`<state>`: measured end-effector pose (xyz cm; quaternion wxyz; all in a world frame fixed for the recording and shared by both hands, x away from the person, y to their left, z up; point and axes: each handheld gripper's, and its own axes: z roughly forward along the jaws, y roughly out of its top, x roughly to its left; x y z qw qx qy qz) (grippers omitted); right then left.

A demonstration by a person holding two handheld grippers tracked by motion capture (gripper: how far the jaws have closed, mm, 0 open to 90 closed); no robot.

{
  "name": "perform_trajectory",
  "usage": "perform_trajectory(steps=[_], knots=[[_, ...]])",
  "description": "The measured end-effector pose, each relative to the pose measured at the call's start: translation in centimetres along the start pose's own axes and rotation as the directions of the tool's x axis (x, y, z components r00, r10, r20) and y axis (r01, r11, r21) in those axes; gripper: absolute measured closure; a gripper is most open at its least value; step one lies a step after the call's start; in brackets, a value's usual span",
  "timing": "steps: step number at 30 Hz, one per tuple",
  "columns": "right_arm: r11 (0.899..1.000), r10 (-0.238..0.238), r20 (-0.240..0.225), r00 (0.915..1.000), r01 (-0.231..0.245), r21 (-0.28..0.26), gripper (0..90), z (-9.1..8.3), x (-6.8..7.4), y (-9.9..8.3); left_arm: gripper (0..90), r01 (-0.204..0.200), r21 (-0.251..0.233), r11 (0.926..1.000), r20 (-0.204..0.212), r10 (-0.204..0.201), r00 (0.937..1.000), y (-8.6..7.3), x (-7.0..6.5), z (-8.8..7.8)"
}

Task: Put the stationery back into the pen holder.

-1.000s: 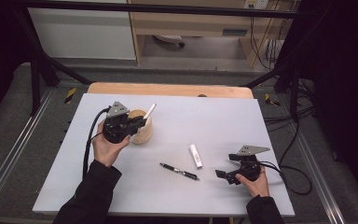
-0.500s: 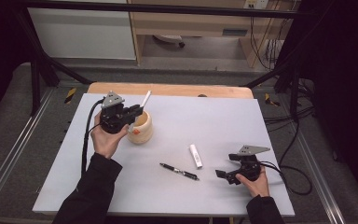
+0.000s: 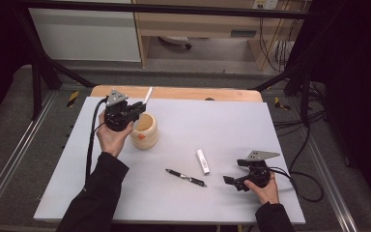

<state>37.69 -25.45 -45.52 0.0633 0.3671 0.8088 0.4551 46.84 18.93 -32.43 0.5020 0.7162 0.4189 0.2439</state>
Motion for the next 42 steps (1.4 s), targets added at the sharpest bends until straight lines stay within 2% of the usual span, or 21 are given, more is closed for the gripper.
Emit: perform_trajectory(steps=[6, 11, 16, 25, 28, 31, 42], knots=[[1.000, -0.002, 0.000, 1.0000, 0.002, 0.000, 0.8, 0.0, 0.0, 0.0, 78.7, 0.010, 0.005, 0.9999, -0.009, -0.010, 0.9999, -0.4, 0.7, 0.9], [1.000, 0.001, 0.001, 1.0000, -0.001, 0.003, 0.8, 0.1, 0.0, 0.0, 78.6, -0.003, 0.003, 1.0000, -0.018, 0.003, 0.9998, -0.6, 0.9, 1.7], [1.000, -0.001, 0.001, 1.0000, 0.001, 0.002, 0.8, 0.0, 0.0, 0.0, 78.6, 0.004, 0.012, 0.9999, -0.021, -0.004, 0.9998, -1.1, 1.2, 2.7], [1.000, 0.000, 0.001, 1.0000, 0.000, 0.002, 0.8, 0.1, 0.0, 0.0, 78.6, 0.021, 0.024, 0.9995, -0.017, -0.020, 0.9997, -2.7, 1.5, 4.3], [1.000, -0.001, 0.001, 1.0000, 0.001, 0.003, 0.8, 0.0, 0.0, 0.0, 78.6, 0.008, 0.037, 0.9993, -0.018, -0.008, 0.9998, -3.3, 1.5, 4.6], [1.000, 0.000, 0.002, 1.0000, 0.000, 0.003, 0.8, 0.1, 0.0, 0.0, 78.6, 0.015, 0.034, 0.9993, -0.011, -0.014, 0.9998, -3.8, 1.5, 4.7], [1.000, -0.008, 0.002, 1.0000, 0.008, 0.007, 0.8, 0.1, 0.0, 0.0, 78.6, -0.003, 0.039, 0.9992, -0.006, 0.003, 1.0000, -5.4, 1.5, 4.5]])
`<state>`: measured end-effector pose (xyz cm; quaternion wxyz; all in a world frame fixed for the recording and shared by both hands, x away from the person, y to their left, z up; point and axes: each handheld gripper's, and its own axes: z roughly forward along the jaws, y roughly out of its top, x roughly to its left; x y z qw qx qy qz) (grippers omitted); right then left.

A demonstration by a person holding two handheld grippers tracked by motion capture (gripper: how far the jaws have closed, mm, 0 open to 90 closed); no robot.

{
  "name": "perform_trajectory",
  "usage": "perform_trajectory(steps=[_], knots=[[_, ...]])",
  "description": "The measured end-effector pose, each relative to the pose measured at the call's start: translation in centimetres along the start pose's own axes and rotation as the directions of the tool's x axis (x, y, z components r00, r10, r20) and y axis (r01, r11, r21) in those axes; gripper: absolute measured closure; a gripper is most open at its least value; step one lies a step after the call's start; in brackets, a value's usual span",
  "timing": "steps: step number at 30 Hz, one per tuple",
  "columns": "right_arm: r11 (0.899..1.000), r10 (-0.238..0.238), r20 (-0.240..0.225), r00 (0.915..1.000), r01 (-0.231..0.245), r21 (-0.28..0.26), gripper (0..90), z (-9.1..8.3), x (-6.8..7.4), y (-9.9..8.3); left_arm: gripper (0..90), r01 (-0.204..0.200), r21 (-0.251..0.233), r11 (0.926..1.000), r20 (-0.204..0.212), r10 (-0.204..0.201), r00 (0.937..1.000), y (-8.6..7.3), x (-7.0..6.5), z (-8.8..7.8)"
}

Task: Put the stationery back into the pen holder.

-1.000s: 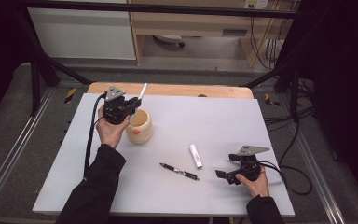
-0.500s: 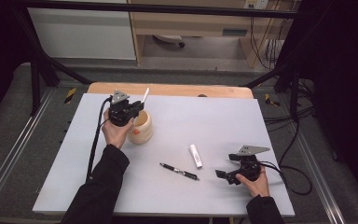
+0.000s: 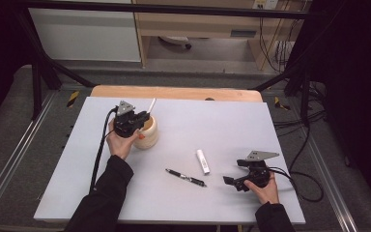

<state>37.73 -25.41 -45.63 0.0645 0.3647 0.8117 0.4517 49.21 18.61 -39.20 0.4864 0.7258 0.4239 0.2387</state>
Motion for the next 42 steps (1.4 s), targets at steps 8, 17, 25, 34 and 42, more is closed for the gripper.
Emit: perform_trajectory(steps=[8, 17, 25, 34, 42], knots=[[1.000, 0.002, -0.001, 1.0000, -0.002, 0.000, 0.8, 0.0, 0.0, 0.0, 78.5, -0.002, 0.022, 0.9998, 0.002, 0.002, 1.0000, -0.5, 0.2, -0.2], [1.000, 0.001, -0.001, 1.0000, -0.001, -0.003, 0.8, 0.0, 0.0, 0.0, 73.7, -0.008, 0.041, 0.9991, 0.003, 0.008, 1.0000, -0.3, 0.4, -0.8], [1.000, 0.007, -0.001, 1.0000, -0.007, -0.005, 0.8, 0.0, 0.0, 0.0, 59.2, -0.008, 0.070, 0.9975, -0.011, 0.008, 0.9999, 0.4, 0.4, -2.3], [1.000, 0.009, -0.001, 1.0000, -0.009, -0.009, 0.8, -0.1, 0.1, 0.0, 42.2, -0.030, 0.118, 0.9926, -0.005, 0.031, 0.9995, 0.9, 0.5, -4.5], [1.000, 0.010, 0.001, 0.9999, -0.010, -0.011, 0.8, -0.1, 0.1, 0.0, 27.3, -0.030, 0.175, 0.9841, 0.028, 0.025, 0.9993, 0.7, 0.9, -6.4]])
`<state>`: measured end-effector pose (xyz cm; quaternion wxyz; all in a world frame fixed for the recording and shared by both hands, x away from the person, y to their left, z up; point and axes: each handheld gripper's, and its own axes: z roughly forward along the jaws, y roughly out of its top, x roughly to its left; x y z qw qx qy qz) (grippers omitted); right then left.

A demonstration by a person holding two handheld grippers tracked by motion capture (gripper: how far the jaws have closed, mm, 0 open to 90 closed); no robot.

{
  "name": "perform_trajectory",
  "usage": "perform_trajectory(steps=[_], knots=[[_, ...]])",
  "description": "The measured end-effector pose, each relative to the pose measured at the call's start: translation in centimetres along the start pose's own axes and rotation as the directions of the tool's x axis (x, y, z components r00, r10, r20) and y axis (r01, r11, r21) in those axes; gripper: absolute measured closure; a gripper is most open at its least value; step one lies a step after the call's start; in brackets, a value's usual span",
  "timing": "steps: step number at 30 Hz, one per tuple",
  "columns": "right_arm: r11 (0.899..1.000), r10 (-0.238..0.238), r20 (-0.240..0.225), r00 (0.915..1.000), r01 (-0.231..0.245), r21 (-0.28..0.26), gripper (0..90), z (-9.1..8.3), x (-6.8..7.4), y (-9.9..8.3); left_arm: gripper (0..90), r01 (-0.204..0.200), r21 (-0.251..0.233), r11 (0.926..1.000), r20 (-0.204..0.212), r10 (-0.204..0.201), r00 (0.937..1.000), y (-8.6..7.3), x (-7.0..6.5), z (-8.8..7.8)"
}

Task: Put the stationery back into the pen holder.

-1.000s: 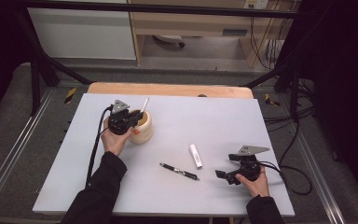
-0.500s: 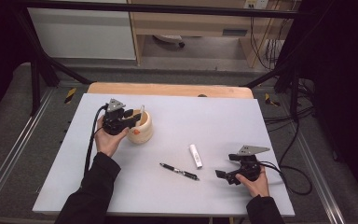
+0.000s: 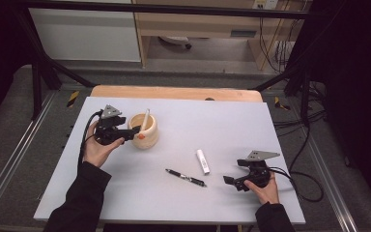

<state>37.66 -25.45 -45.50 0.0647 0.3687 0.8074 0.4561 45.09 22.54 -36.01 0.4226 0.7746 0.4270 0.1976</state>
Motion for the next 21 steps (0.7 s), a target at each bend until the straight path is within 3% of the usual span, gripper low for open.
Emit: perform_trajectory(steps=[7, 21], knots=[[1.000, 0.002, -0.001, 1.0000, -0.002, 0.000, 0.8, 0.0, 0.0, 0.0, 19.2, -0.006, 0.029, 0.9996, -0.007, 0.006, 1.0000, -1.6, 0.6, -1.0], [1.000, 0.003, 0.006, 1.0000, -0.004, 0.007, 0.8, 0.0, 0.0, 0.0, 8.9, -0.013, 0.087, 0.9961, -0.009, 0.014, 0.9999, -7.0, 0.8, -1.7]])
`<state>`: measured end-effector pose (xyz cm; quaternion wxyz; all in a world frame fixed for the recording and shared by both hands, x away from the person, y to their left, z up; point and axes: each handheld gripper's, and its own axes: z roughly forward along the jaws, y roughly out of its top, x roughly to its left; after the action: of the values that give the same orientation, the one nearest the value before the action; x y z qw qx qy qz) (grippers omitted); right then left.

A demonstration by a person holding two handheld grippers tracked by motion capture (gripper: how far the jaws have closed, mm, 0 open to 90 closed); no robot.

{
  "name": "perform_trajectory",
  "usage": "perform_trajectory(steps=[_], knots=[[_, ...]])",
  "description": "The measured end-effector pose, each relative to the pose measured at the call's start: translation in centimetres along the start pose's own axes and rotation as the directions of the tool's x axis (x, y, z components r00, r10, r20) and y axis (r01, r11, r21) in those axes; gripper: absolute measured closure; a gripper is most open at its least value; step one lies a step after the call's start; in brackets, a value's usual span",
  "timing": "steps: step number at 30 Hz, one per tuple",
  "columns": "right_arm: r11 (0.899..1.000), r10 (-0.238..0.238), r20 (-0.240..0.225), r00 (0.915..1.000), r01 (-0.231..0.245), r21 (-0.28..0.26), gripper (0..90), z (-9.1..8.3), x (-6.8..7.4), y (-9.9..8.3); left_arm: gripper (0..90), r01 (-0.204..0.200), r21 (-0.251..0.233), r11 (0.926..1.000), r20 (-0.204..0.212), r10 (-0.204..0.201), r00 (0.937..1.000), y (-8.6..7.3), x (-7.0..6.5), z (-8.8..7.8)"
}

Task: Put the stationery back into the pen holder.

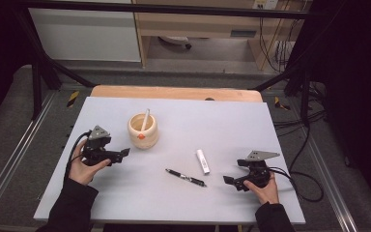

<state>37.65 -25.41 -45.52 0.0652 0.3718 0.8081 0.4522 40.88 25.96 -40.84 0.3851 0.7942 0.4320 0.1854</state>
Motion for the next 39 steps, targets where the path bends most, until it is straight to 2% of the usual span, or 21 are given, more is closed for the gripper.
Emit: perform_trajectory(steps=[8, 12, 18, 21, 23, 28, 33, 37, 39], knots=[[1.000, 0.000, -0.002, 1.0000, 0.000, -0.004, 0.8, 0.0, 0.0, 0.0, 4.5, -0.013, 0.019, 0.9997, 0.013, 0.013, 0.9998, -2.9, -0.2, -0.6], [1.000, 0.006, -0.005, 1.0000, -0.006, -0.005, 0.8, 0.0, 0.1, 0.1, 3.8, -0.011, 0.006, 0.9999, 0.015, 0.011, 0.9998, -4.3, -0.1, -0.8], [1.000, -0.002, 0.003, 1.0000, 0.002, -0.006, 0.8, -0.1, 0.2, 0.4, 3.7, -0.025, -0.010, 0.9996, 0.024, 0.025, 0.9994, -5.3, 0.0, -1.2], [1.000, -0.017, -0.005, 0.9998, 0.017, -0.004, 0.8, 0.0, 0.7, 0.9, 3.6, -0.039, -0.014, 0.9991, 0.027, 0.040, 0.9988, -5.7, 0.0, -1.4], [1.000, -0.022, -0.009, 0.9997, 0.022, 0.003, 0.8, 0.2, 1.2, 1.2, 3.6, -0.034, -0.017, 0.9993, 0.033, 0.035, 0.9989, -5.9, 0.0, -1.5], [0.998, -0.049, -0.019, 0.9986, 0.050, 0.027, 1.2, 0.5, 2.5, 2.2, 3.6, -0.030, -0.011, 0.9995, 0.055, 0.031, 0.9980, -6.2, -0.1, -1.4], [0.994, -0.076, -0.014, 0.9970, 0.077, 0.075, 2.6, 1.0, 4.1, 3.4, 3.6, -0.031, -0.009, 0.9995, 0.067, 0.031, 0.9973, -6.2, -0.2, -1.4], [0.983, -0.096, -0.017, 0.9953, 0.097, 0.154, 2.9, 1.8, 5.3, 4.2, 3.6, -0.022, -0.007, 0.9997, 0.066, 0.022, 0.9976, -6.2, 0.0, -1.3], [0.979, -0.109, -0.021, 0.9938, 0.111, 0.172, 3.9, 2.2, 5.9, 4.7, 3.6, -0.020, -0.007, 0.9998, 0.066, 0.020, 0.9976, -6.3, 0.1, -1.4]])
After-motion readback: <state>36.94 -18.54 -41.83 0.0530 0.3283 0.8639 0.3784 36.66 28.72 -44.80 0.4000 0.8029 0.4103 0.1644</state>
